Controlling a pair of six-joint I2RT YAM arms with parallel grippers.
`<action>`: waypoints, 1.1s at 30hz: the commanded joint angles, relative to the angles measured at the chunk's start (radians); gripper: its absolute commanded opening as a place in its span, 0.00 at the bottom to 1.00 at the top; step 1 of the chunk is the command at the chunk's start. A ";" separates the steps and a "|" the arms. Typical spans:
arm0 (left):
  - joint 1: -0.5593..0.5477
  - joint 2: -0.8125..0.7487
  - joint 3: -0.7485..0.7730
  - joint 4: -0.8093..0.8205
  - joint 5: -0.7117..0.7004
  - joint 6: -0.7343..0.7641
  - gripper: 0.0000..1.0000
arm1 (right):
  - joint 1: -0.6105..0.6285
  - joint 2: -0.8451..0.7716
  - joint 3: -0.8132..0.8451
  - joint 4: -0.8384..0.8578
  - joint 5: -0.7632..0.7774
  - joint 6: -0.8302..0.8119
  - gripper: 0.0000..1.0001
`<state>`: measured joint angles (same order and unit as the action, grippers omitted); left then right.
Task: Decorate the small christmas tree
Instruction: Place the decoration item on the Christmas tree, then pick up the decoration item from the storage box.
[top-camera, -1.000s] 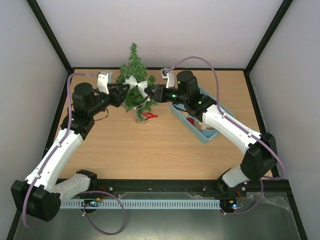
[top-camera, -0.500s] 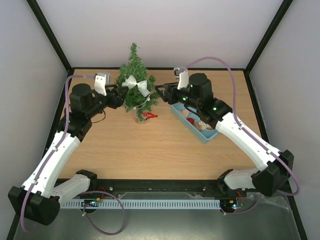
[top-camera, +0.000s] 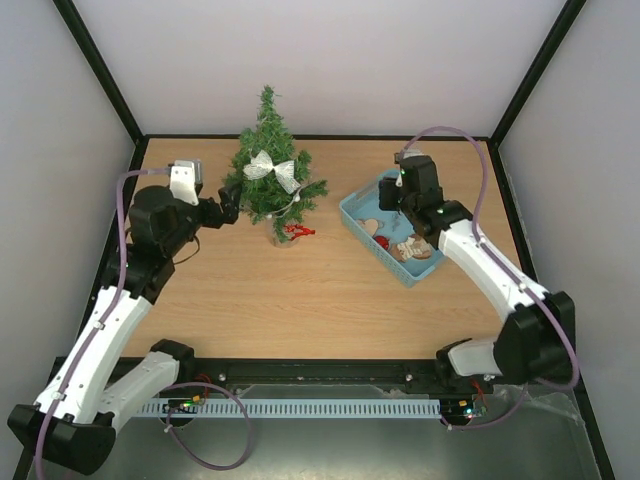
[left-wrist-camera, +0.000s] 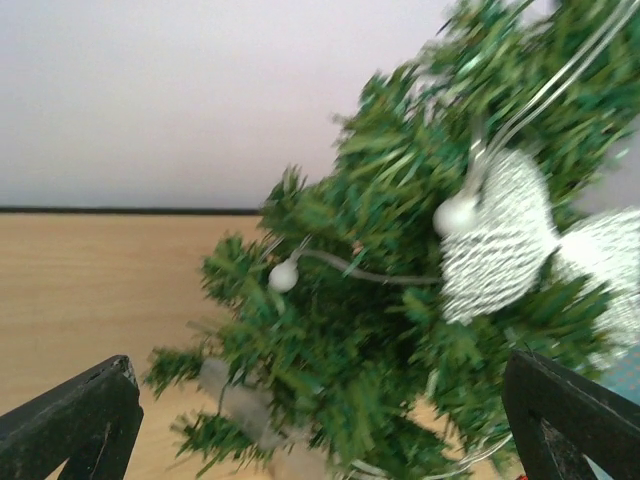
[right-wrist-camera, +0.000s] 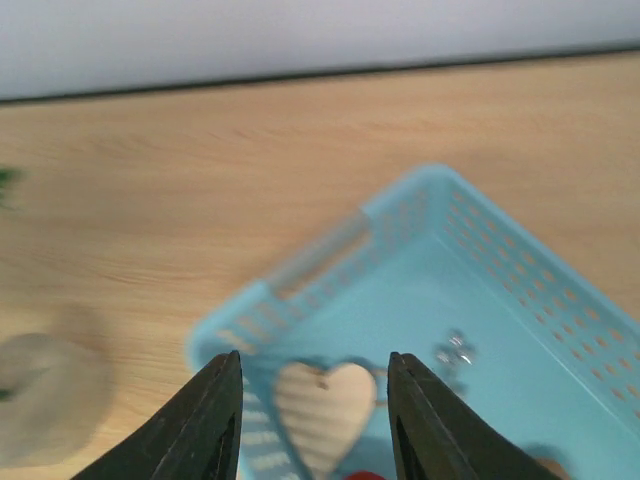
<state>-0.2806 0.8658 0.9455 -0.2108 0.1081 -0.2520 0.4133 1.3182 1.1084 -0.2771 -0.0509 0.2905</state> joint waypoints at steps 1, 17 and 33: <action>0.005 -0.029 -0.049 -0.048 -0.083 -0.001 0.99 | -0.069 0.106 -0.037 -0.063 0.073 -0.034 0.35; 0.000 -0.123 -0.207 -0.063 0.035 0.138 0.94 | -0.133 0.439 -0.004 0.004 0.048 -0.044 0.27; 0.000 -0.143 -0.243 -0.041 0.013 0.069 0.76 | -0.134 0.541 0.035 0.026 0.123 -0.046 0.14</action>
<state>-0.2810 0.7334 0.6998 -0.2680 0.1295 -0.1722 0.2817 1.8347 1.1149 -0.2707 0.0235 0.2485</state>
